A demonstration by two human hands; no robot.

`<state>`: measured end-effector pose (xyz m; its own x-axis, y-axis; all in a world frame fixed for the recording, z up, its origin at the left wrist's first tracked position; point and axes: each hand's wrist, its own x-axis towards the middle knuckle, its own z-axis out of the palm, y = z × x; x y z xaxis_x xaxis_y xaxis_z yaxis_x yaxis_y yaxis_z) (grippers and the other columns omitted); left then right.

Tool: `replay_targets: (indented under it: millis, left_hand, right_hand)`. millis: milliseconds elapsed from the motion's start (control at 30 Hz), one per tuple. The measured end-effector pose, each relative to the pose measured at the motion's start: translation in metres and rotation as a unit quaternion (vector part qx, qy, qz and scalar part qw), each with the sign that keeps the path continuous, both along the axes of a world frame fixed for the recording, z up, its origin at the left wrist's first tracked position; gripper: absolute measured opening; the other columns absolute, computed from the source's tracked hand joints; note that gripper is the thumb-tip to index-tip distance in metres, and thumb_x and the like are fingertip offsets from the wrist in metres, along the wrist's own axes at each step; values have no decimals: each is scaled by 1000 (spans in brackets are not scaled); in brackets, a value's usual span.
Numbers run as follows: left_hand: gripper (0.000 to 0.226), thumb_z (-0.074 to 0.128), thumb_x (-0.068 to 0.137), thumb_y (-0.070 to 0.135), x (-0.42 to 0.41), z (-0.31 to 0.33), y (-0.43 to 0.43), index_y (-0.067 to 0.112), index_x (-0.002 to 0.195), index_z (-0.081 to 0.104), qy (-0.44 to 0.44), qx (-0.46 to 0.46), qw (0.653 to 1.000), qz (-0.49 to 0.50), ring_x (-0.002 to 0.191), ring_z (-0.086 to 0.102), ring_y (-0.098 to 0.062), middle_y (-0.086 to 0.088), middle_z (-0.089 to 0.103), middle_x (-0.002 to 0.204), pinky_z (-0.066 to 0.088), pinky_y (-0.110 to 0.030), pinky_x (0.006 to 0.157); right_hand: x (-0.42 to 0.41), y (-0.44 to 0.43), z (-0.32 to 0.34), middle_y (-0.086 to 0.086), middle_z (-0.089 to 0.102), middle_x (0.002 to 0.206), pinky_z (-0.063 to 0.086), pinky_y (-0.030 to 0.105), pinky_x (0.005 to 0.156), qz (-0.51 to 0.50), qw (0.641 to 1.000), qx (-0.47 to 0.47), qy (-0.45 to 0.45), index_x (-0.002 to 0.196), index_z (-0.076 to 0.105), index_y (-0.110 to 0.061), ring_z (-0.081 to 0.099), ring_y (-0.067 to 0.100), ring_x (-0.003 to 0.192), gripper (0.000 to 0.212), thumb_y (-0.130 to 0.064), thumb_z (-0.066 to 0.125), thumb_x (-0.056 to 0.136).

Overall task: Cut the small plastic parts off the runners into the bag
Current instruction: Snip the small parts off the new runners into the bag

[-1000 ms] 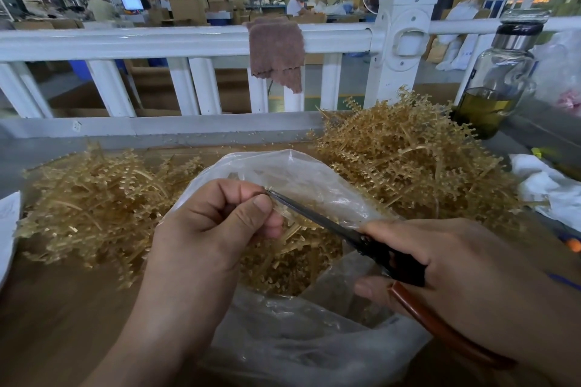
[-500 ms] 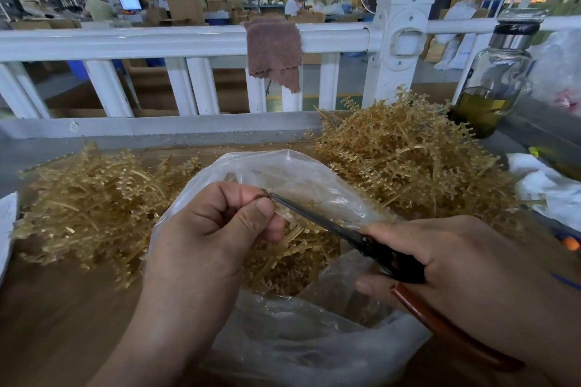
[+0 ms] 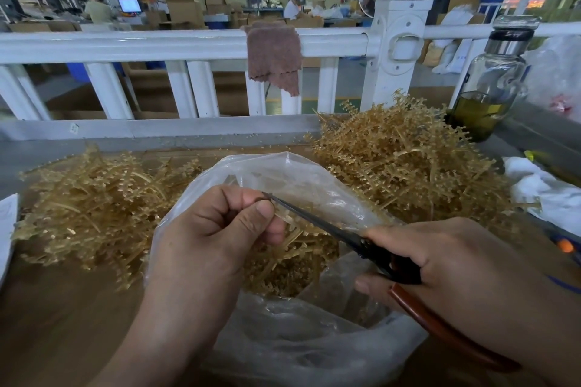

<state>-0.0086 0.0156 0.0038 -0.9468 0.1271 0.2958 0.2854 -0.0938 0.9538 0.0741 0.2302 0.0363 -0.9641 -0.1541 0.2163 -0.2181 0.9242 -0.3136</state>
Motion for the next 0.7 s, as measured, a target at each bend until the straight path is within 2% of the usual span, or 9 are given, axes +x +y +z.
replay_targets:
  millis: [67,133,200,267,367,433,500,567,700]
  left_hand:
    - [15,69,73,36,0,1,-1,24,76,76,-8,6,1000,-6,69,73,-18,-8,75,75,55,-18,65]
    - [15,72,72,36,-2,0,-4,22,75,76,-20,13,1000,-16,68,71,-18,-9,75,74,55,-20,63]
    - [13,82,73,30,-5,0,-6,19,72,74,-39,23,998,-38,65,67,-18,-10,73,73,54,-21,58]
    - [11,76,78,24,-5,-1,-7,17,71,72,-59,41,995,-66,61,63,-17,-11,70,71,50,-22,51]
    - [11,69,77,23,0,3,-4,16,71,71,-79,65,988,-114,57,60,-16,-11,66,68,47,-22,47]
    - [9,69,76,23,4,6,-1,17,71,72,-83,70,986,-131,57,60,-16,-9,66,67,49,-23,49]
    - [6,70,75,23,5,6,0,19,70,72,-85,78,983,-142,58,60,-16,-8,65,66,49,-23,51]
    - [5,70,73,21,7,5,2,19,69,73,-98,85,981,-147,57,59,-16,-9,65,66,49,-23,50]
    - [5,78,73,24,7,-2,4,21,72,74,-114,97,973,-175,58,63,-15,-9,68,69,51,-23,50]
  right_hand:
    - [-1,0,-1,-19,62,70,44,19,55,0,1000,-17,-17,90,65,-34,60,-1,66,50,-78,45,79]
    - [-2,0,-1,-17,64,72,46,15,56,3,998,-52,-20,91,67,-32,62,0,66,48,-76,51,79]
    - [-3,1,0,-20,65,72,46,9,53,-18,993,-113,4,90,67,-36,62,-2,60,46,-77,51,75]
    - [-3,3,0,-18,67,71,47,7,54,-31,982,-179,40,97,63,-38,64,-1,57,52,-84,48,76]
    - [-2,-4,-4,-16,72,88,45,0,73,-4,950,-309,41,108,62,-44,70,-2,75,46,-73,59,72]
    - [-3,-7,-11,-13,72,101,48,3,77,31,922,-386,14,112,62,-48,72,3,88,44,-65,68,72]
    - [-4,-13,-16,-10,73,102,59,20,75,58,908,-415,17,114,63,-46,73,10,93,43,-55,74,73]
    - [-3,-17,-17,-5,73,99,62,34,78,76,901,-425,39,114,64,-41,74,17,89,39,-42,76,77]
    - [0,-21,-18,3,72,89,60,26,67,97,871,-479,40,112,66,-29,75,22,72,33,-16,77,83]
